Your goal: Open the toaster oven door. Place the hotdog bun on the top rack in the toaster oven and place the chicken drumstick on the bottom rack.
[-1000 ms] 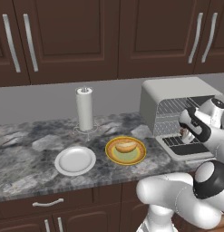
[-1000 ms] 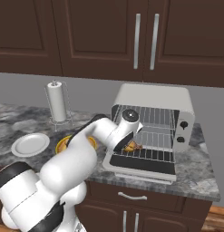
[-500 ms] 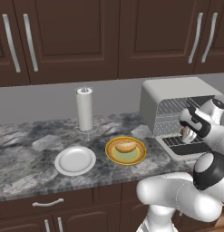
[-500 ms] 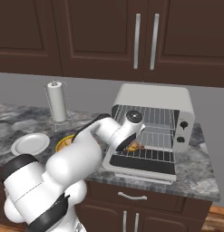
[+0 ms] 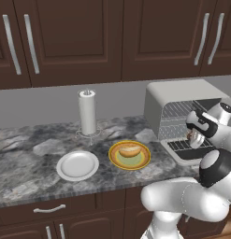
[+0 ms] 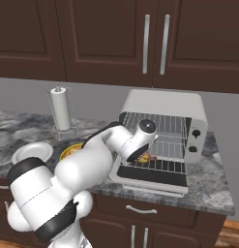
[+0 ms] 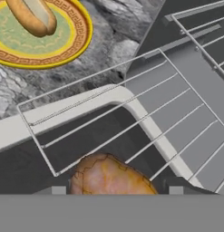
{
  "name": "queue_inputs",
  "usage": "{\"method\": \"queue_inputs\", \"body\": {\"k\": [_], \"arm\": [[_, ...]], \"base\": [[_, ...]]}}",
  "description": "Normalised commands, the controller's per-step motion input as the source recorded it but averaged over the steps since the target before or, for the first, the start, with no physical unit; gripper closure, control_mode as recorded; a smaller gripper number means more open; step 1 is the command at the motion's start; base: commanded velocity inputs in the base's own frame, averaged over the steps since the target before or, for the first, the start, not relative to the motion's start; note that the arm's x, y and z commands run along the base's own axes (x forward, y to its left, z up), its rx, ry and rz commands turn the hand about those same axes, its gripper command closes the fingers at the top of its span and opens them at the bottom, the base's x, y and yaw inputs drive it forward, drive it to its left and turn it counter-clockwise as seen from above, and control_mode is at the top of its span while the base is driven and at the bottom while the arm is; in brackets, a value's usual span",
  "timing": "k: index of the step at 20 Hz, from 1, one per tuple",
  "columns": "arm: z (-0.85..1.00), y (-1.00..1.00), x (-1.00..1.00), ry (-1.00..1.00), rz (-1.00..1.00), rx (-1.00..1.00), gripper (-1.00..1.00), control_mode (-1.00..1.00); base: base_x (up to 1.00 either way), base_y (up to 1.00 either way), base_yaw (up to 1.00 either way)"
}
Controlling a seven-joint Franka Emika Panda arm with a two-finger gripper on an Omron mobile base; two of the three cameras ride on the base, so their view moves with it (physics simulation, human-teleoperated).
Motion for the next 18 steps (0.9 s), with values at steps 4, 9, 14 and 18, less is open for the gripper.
{"method": "queue_inputs", "body": {"k": [4, 9, 14, 18], "arm": [[-0.11, -0.13, 0.01, -0.02, 0.01, 0.01, 1.0, -1.0], [-0.05, -0.07, 0.1, -0.02, 0.0, 0.01, 1.0, -1.0], [0.0, -0.05, 0.19, 0.0, 0.0, 0.03, 1.0, -1.0], [0.01, -0.03, 0.21, 0.0, 0.0, 0.04, 1.0, -1.0]], "base": [[0.0, 0.0, 0.0], [0.0, 0.0, 0.0], [0.0, 0.0, 0.0], [0.0, 0.0, 0.0]]}}
